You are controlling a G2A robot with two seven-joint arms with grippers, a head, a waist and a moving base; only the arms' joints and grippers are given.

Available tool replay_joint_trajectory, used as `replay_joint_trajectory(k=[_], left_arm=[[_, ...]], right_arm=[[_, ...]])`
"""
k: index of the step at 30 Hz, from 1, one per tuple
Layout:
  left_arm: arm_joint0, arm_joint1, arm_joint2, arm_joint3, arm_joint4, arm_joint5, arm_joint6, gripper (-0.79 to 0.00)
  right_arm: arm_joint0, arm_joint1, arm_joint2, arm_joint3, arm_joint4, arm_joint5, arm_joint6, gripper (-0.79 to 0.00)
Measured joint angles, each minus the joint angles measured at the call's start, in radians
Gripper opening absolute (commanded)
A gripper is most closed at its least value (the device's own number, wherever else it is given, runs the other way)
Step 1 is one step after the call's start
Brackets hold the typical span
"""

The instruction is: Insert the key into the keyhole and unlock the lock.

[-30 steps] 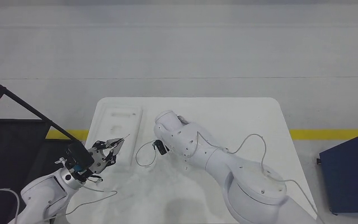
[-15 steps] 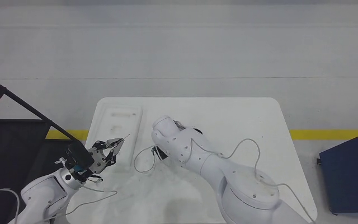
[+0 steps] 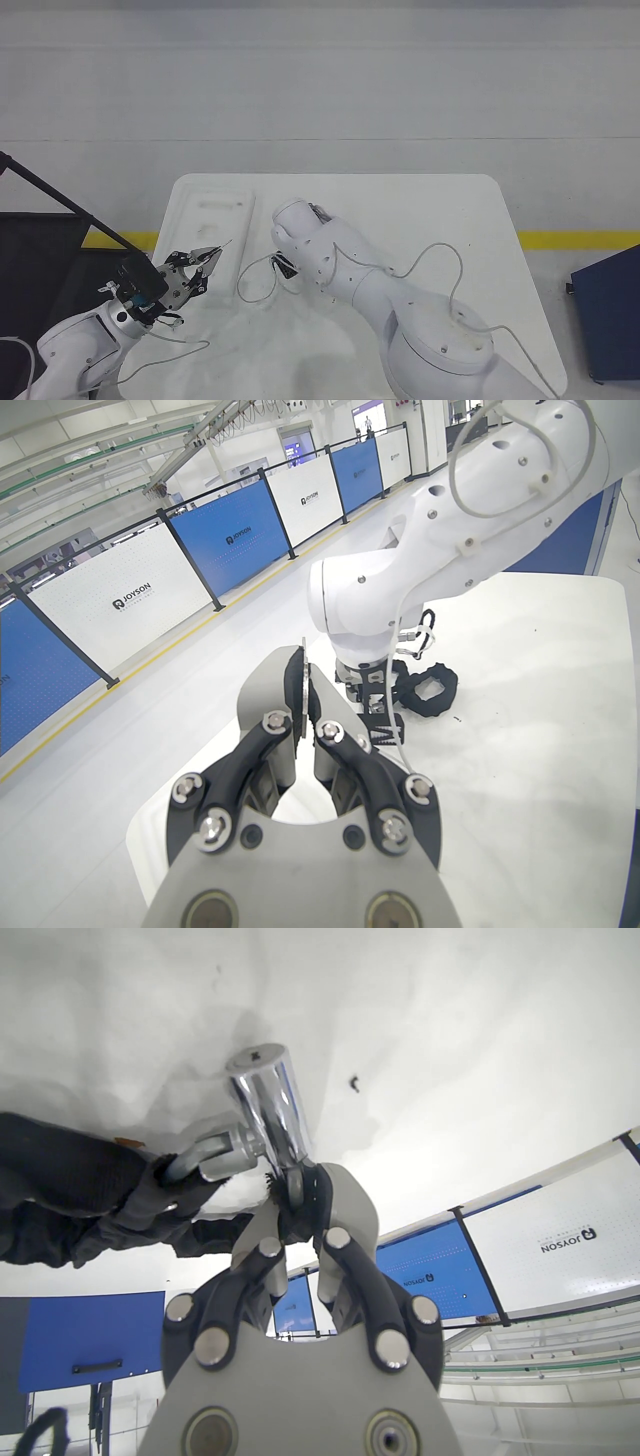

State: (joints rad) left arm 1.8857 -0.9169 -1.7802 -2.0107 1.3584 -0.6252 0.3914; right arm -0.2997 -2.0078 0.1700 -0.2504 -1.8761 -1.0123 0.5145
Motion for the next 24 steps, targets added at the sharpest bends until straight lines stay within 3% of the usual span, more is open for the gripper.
replay_joint_trajectory(k=[7, 13, 18, 24], left_arm=[[0.000, 0.000, 0.000, 0.000, 0.000, 0.000, 0.000, -0.785], [0.000, 0.000, 0.000, 0.000, 0.000, 0.000, 0.000, -0.785], [0.000, 0.000, 0.000, 0.000, 0.000, 0.000, 0.000, -0.785], [0.000, 0.000, 0.000, 0.000, 0.000, 0.000, 0.000, -0.785]], right_arm=[[0.038, 0.020, 0.002, 0.000, 0.040, 0.000, -0.172, -0.785], [0.047, 0.071, 0.004, 0.008, 0.051, 0.006, -0.429, -0.785], [0.045, 0.130, 0.011, 0.030, 0.049, 0.070, -0.700, -0.785], [0.046, 0.214, 0.000, 0.096, -0.001, 0.186, -1.112, -0.785]])
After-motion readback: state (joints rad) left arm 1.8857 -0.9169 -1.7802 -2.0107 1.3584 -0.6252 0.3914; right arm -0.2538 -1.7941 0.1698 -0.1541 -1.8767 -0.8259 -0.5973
